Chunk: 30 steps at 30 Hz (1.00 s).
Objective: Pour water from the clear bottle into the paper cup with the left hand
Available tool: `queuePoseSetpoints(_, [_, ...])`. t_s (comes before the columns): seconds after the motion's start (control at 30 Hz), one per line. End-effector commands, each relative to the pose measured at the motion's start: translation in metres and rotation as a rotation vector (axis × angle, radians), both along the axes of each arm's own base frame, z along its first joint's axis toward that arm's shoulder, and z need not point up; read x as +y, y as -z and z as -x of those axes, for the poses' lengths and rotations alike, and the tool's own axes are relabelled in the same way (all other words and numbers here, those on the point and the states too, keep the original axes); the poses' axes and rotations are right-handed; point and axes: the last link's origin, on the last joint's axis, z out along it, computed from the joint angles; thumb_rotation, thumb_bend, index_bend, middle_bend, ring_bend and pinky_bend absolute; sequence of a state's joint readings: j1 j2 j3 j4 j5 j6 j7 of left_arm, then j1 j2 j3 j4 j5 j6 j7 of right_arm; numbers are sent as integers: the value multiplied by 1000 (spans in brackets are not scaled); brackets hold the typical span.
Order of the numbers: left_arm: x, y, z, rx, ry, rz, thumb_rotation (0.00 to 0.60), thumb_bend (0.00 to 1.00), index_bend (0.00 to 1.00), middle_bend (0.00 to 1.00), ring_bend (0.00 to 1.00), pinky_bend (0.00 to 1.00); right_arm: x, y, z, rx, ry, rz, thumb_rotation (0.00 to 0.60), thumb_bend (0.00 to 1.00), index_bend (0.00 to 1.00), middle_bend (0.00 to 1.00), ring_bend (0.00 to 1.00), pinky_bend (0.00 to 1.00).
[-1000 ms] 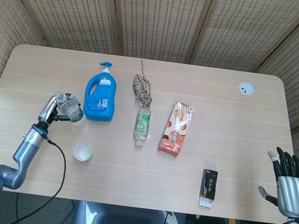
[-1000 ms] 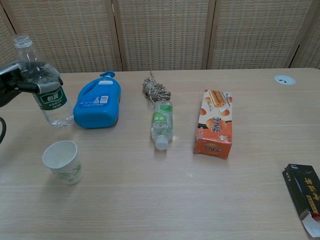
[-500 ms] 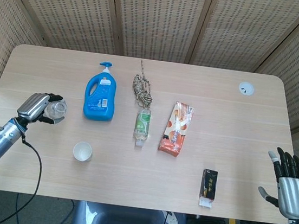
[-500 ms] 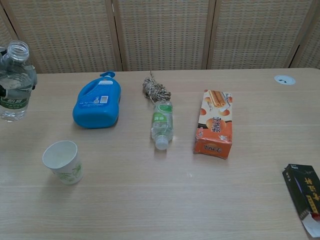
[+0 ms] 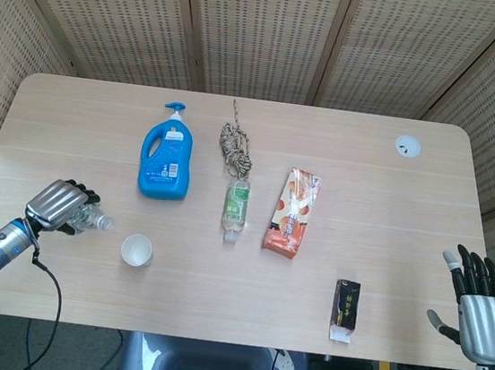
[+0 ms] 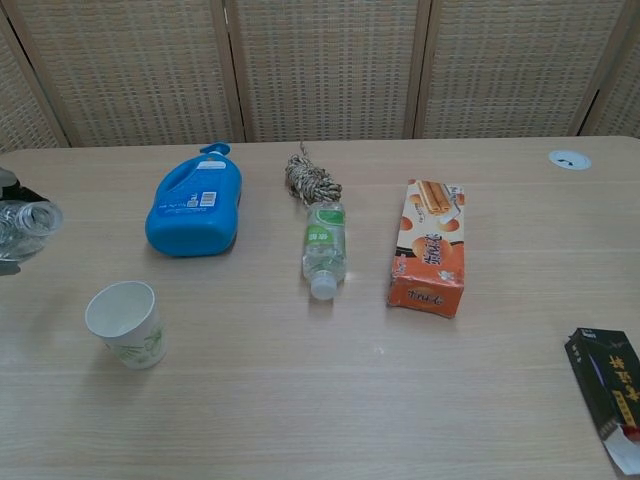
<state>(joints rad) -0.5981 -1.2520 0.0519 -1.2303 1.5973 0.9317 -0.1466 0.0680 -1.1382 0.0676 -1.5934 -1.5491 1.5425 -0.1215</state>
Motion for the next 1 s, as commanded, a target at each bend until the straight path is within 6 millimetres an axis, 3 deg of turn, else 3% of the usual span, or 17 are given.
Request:
queuePoseSetpoints(0.03, [-9,10,4,37,5,30,600,435,704,498,416,490,0,-1,0,-1,0,2,600,0,70,0,0,0])
queuePoseSetpoints(0.17, [-14,20,8,111,60,50,600,435,704,498,415,490,0,-1,0,-4,0,3,600,0,70,0,0,0])
queuePoseSetpoints(0.5, [-11,27,9,110,48,55,600,434,704,498,415,490,1,-3,0,-9,-2,7,600,0,70,0,0,0])
queuePoseSetpoints(1.0, [-5,33,-2,236,90,52,600,441,704,498,415,490,1,-4,1,-13,1,7,600,0,70,0,0,0])
